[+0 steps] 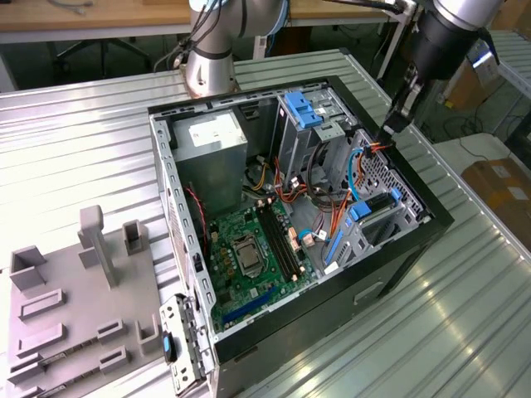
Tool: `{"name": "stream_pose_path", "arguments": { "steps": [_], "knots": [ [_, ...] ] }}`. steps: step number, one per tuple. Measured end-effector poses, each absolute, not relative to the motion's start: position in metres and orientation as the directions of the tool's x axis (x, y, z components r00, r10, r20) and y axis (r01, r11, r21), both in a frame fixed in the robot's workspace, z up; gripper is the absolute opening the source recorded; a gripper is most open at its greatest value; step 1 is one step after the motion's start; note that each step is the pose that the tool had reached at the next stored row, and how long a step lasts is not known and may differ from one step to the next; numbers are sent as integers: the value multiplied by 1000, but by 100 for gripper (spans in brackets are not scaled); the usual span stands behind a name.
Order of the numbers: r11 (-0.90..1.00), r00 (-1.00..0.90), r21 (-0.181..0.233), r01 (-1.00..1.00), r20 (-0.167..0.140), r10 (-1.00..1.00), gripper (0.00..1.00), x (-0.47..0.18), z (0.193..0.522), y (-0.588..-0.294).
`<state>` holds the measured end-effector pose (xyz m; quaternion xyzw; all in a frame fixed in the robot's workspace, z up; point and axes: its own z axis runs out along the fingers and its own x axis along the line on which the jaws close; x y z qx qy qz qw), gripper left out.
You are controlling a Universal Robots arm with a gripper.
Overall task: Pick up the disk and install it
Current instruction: 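Insert the disk into the insertion slot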
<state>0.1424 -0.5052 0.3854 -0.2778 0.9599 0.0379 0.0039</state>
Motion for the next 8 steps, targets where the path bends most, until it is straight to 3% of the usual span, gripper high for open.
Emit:
{"name": "stream_pose_path", "arguments": {
  "steps": [8],
  "knots": [
    [862, -865, 71, -502, -29, -501, 11, 143, 385, -499]
  ]
}}
